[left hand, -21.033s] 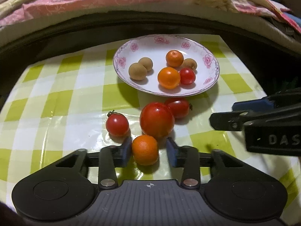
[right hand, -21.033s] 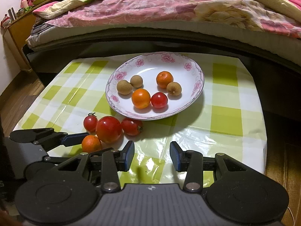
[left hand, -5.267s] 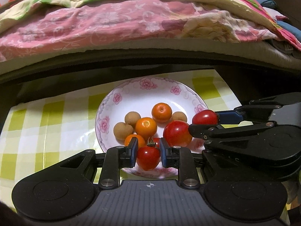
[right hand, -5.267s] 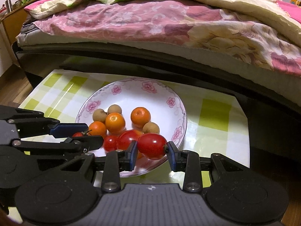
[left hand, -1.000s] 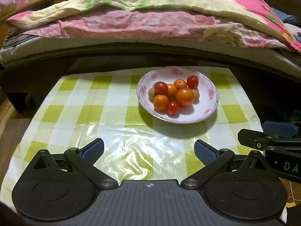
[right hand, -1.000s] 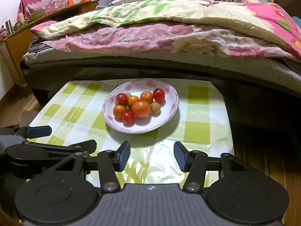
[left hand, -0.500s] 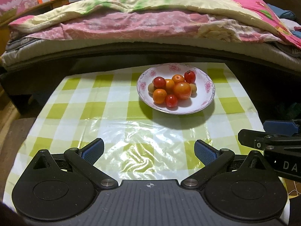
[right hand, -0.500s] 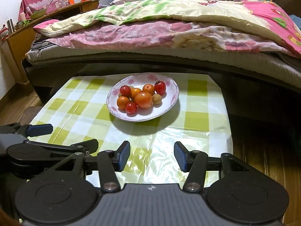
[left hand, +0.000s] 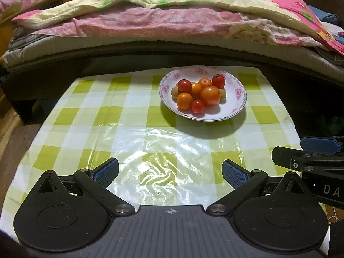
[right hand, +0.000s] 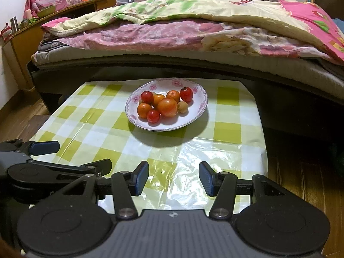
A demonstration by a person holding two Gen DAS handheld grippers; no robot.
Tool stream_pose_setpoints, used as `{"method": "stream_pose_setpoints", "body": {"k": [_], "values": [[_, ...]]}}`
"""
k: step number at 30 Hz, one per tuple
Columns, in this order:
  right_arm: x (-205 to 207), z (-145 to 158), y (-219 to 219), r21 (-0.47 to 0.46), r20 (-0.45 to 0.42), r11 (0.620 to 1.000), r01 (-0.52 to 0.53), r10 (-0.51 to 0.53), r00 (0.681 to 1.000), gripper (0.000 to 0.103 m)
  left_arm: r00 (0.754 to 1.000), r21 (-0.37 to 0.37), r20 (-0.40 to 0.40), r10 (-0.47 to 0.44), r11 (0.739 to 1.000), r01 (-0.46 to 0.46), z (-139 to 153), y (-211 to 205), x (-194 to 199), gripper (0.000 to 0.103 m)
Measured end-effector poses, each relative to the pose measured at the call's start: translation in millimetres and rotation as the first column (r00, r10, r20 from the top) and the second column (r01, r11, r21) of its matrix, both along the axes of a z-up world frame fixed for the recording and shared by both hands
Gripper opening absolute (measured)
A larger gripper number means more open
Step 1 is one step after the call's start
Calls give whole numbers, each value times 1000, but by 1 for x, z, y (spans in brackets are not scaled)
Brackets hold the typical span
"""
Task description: Organize fruits
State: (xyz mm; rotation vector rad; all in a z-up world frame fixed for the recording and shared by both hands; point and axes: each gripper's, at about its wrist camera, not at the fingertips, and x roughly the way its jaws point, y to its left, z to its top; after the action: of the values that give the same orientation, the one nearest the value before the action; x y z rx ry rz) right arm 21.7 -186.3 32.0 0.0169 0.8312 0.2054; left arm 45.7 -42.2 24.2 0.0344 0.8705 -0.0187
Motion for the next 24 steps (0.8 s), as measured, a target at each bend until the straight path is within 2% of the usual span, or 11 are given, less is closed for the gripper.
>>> {"method": "stream_pose_setpoints", "body": {"k": [24], "values": [[-4,-1,4,-9,6,1000,-11,11,1000,53,1000,-9,12,18,1000,-18,1,5,-7,103]]}}
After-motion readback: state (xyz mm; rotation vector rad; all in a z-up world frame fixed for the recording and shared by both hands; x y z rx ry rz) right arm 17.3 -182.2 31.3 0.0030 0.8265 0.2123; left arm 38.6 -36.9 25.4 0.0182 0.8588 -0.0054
